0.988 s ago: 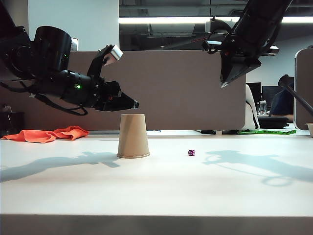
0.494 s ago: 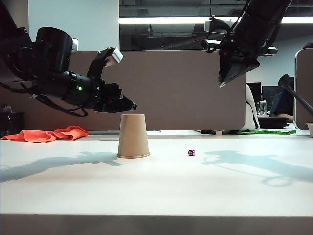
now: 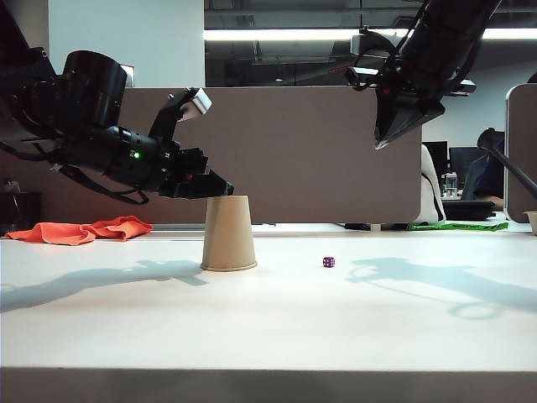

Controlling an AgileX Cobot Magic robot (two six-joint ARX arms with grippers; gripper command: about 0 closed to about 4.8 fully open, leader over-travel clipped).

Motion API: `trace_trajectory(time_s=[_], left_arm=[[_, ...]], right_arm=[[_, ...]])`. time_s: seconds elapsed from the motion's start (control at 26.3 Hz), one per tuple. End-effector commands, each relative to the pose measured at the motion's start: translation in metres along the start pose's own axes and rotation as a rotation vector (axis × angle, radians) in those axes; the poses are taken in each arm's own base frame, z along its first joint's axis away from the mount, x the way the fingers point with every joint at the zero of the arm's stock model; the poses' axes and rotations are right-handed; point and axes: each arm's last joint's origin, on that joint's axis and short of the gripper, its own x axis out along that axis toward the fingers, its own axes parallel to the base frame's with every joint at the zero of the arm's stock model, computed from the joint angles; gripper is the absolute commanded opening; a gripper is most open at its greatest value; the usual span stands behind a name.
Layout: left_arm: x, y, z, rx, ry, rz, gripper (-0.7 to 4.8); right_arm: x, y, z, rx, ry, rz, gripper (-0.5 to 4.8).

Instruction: Throw the dice onto the paper cup, compare its value with the values of the other dice on the table, place the die with the higher value on the paper cup, and take no action if both dice have the same value.

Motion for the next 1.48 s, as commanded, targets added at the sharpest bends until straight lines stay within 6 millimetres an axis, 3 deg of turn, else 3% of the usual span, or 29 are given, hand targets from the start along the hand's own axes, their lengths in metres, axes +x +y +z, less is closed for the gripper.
trace_trajectory(time_s=[0.04, 0.61, 0.8, 0.95, 1.48], left_arm=[[0.001, 0.001, 0.001, 0.006, -0.009, 0.001, 0.49], [0.004, 0.002, -0.002, 0.008, -0.019, 0.023, 0.51], [0.004, 0.003, -0.001, 0.010, -0.022, 0.023, 0.65], [0.004, 0.003, -0.001, 0.010, -0.023, 0.022, 1.30], [0.003, 0.003, 0.007, -0.004, -0.093, 0.011, 1.30]], right_arm=[[-0.002, 0.000, 0.004, -0.004, -0.027, 0.004, -0.01], [-0.002, 0.000, 0.004, -0.004, -0.028, 0.004, -0.01], [-0.002, 0.000, 0.004, -0.004, -0.028, 0.004, -0.01], [-0.002, 0.000, 0.004, -0.004, -0.028, 0.004, -0.01], [-0.002, 0.000, 0.004, -0.004, -0.028, 0.003, -0.01]])
